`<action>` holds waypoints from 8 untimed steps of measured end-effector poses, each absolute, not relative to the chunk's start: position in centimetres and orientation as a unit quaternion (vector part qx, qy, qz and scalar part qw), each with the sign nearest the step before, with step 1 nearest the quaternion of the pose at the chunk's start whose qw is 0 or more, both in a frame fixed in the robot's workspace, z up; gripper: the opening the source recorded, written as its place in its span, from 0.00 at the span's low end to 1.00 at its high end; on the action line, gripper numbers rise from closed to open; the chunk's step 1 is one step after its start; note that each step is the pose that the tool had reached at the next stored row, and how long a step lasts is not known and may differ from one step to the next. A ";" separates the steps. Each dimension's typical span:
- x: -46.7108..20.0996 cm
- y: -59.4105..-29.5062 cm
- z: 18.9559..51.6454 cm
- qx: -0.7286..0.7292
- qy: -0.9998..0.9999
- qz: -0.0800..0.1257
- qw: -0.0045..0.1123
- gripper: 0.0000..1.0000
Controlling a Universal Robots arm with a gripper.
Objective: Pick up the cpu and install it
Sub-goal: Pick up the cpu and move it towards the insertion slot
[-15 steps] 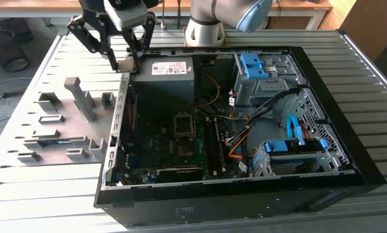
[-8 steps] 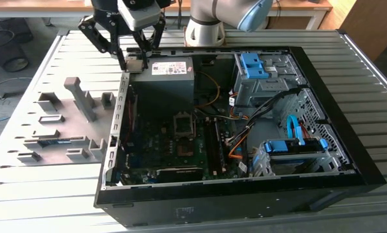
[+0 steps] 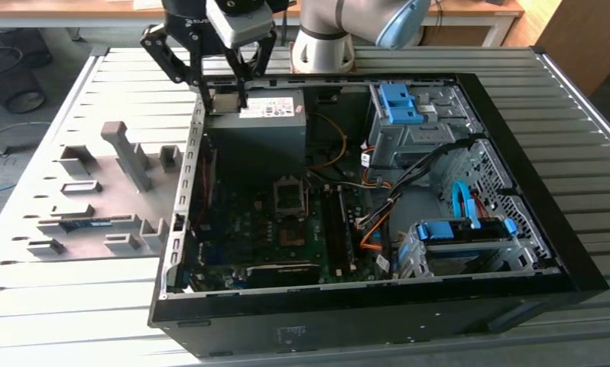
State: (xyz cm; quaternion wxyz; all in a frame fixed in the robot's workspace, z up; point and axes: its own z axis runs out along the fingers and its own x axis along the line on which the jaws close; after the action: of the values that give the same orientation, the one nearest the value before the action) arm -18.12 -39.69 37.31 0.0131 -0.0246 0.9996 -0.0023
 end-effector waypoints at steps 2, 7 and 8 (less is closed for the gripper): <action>-17.7 -39.7 37.3 -0.025 1.000 -0.002 0.013 0.47; -16.7 -39.7 37.3 -0.025 1.000 -0.002 0.013 0.47; -16.5 -39.7 37.3 -0.025 1.000 -0.002 0.013 0.47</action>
State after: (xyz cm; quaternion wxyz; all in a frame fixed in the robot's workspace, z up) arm -16.46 -39.69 37.29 0.0130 -0.0246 0.9996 -0.0022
